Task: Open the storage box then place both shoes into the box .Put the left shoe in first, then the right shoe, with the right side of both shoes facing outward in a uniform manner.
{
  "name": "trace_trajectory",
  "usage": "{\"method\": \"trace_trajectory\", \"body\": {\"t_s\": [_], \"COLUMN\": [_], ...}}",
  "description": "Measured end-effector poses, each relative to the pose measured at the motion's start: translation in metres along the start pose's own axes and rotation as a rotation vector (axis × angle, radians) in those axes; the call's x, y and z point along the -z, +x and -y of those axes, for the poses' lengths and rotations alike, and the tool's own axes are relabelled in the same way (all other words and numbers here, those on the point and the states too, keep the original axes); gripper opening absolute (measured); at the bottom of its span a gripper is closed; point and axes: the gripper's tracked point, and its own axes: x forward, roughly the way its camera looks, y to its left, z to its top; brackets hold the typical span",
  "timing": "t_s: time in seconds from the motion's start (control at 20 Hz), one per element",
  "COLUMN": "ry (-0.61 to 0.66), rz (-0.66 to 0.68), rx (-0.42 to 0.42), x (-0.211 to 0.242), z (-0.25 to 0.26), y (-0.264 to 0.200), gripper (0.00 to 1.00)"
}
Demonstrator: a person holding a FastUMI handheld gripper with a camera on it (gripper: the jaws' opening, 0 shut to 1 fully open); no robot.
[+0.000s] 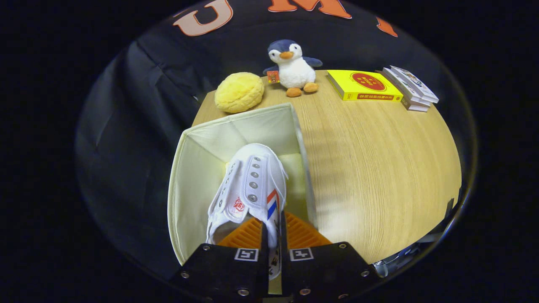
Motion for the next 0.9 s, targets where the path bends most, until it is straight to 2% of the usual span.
{"method": "trace_trajectory", "body": {"t_s": [0.05, 0.2, 0.4, 0.5, 0.55, 0.75, 0.9], "ry": [-0.009, -0.026, -0.048, -0.069, -0.079, -0.099, -0.096], "rz": [0.018, 0.067, 0.146, 0.215, 0.254, 0.430, 0.557], "rx": [-0.010, -0.069, -0.133, -0.149, -0.160, -0.171, -0.174], "x": [-0.002, -0.012, -0.035, -0.052, -0.060, -0.100, -0.127], "z": [-0.003, -0.005, 0.006, 0.018, 0.024, 0.060, 0.090], "y": [-0.005, -0.017, -0.039, -0.055, -0.064, -0.100, -0.126], "gripper": [0.18, 0.22, 0.33, 0.44, 0.52, 0.70, 0.77]}}
